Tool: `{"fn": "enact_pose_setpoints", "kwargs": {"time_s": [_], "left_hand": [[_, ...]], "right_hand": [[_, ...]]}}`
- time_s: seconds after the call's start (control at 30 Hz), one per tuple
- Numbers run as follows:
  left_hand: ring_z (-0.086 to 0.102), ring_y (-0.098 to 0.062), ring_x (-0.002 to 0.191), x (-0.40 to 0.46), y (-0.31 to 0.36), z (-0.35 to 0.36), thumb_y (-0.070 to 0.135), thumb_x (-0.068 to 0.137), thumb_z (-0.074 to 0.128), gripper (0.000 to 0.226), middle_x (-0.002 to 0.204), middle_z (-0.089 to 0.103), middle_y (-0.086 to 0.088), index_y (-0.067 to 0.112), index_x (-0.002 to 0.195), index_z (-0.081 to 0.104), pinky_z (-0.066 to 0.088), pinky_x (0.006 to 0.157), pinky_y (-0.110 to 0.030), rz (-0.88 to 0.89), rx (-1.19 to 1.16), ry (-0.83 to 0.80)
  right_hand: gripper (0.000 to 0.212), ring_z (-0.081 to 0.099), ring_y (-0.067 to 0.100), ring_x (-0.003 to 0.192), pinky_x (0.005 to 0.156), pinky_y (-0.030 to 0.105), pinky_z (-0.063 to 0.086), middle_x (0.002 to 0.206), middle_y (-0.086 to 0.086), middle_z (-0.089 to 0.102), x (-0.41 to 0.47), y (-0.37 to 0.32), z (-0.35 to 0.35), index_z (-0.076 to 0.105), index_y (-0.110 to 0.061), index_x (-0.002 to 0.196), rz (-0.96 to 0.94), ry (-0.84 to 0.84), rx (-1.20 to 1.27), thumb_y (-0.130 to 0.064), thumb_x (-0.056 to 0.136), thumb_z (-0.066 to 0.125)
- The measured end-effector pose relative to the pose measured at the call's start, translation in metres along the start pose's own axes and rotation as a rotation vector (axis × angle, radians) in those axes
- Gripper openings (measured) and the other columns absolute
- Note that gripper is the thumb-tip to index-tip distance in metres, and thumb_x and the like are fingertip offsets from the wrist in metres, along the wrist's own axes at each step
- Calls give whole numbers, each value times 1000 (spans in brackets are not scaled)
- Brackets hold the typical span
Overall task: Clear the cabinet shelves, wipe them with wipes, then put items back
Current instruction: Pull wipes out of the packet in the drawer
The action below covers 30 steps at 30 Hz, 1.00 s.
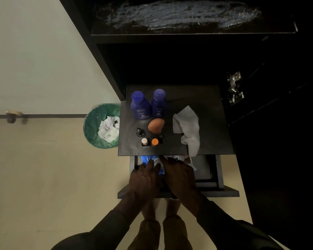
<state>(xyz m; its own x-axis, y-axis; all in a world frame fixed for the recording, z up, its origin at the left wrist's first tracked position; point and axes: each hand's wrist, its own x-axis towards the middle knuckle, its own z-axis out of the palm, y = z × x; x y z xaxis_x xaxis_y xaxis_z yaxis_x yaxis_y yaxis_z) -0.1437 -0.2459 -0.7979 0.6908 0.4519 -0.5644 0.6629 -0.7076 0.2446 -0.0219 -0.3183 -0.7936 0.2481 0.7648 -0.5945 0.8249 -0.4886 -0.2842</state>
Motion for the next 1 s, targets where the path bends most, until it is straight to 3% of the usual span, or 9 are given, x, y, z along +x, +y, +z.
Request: {"fn": "enact_pose_setpoints", "kwargs": {"time_s": [0.07, 0.13, 0.3, 0.47, 0.6, 0.67, 0.73, 0.9, 1.0], "left_hand": [[49, -25, 124, 0, 0, 1, 50, 95, 50, 68, 150, 36, -6, 24, 151, 21, 45, 102, -36, -3, -17, 21], [50, -25, 125, 1, -2, 2, 51, 95, 49, 69, 150, 37, -6, 24, 152, 21, 45, 103, -37, -8, -26, 24], [46, -28, 127, 8, -4, 5, 59, 95, 41, 64, 150, 33, -9, 30, 150, 24, 43, 105, -41, 10, 18, -21], [46, -26, 127, 10, -9, 8, 61, 95, 37, 60, 148, 37, -9, 31, 148, 32, 41, 107, -39, 32, 36, 1], [51, -20, 123, 6, -7, 3, 47, 96, 49, 53, 140, 48, -5, 20, 140, 45, 41, 105, -33, 110, -163, 50], [56, -20, 118, 4, -5, 0, 44, 93, 48, 53, 134, 56, -5, 16, 138, 48, 43, 102, -29, 69, -311, 77], [59, -19, 115, 3, -4, -3, 40, 95, 51, 49, 129, 61, -4, 14, 137, 47, 44, 101, -27, 11, -435, 83], [57, -9, 92, 4, -6, -4, 58, 82, 51, 58, 113, 63, 1, 17, 122, 56, 44, 82, -16, 27, -396, 140], [58, -11, 99, 6, -7, -1, 65, 79, 44, 61, 119, 59, 2, 21, 118, 60, 51, 88, -25, 68, -330, 126]], "right_hand": [[60, 69, 26, 101, 86, 41, 54, 115, 14, 68, 2, 2, 8, 61, -11, 126, -38, 125, -5, -30, 74, 83], [62, 73, 25, 75, 64, 40, 59, 93, 12, 73, 1, 6, 17, 69, -9, 111, -55, 156, 74, -27, 57, 93], [77, 71, 22, 92, 79, 41, 57, 104, 8, 72, -2, 7, 18, 67, -13, 119, -119, 160, -24, -39, 51, 92], [93, 73, 16, 83, 68, 32, 59, 94, 2, 75, -6, 9, 23, 50, -17, 108, -230, 263, 21, -45, 31, 94], [70, 68, 20, 96, 79, 32, 57, 106, 5, 70, -18, 7, 13, 50, -12, 112, -249, 364, 157, -32, 57, 89], [40, 56, 21, 114, 93, 35, 50, 125, 5, 58, -19, 5, 8, 53, -11, 126, -257, 406, 293, -17, 86, 61], [43, 48, 19, 124, 102, 34, 44, 136, 3, 50, -21, 2, 4, 48, -14, 135, -260, 445, 325, -16, 92, 44], [31, 67, 14, 95, 80, 34, 59, 105, 1, 70, -32, 0, 10, 56, -20, 113, -155, 580, 409, -35, 87, 51], [18, 63, 7, 81, 71, 20, 55, 92, -4, 67, -39, 0, -10, 57, -28, 103, -61, 758, 637, -36, 87, 56]]}}
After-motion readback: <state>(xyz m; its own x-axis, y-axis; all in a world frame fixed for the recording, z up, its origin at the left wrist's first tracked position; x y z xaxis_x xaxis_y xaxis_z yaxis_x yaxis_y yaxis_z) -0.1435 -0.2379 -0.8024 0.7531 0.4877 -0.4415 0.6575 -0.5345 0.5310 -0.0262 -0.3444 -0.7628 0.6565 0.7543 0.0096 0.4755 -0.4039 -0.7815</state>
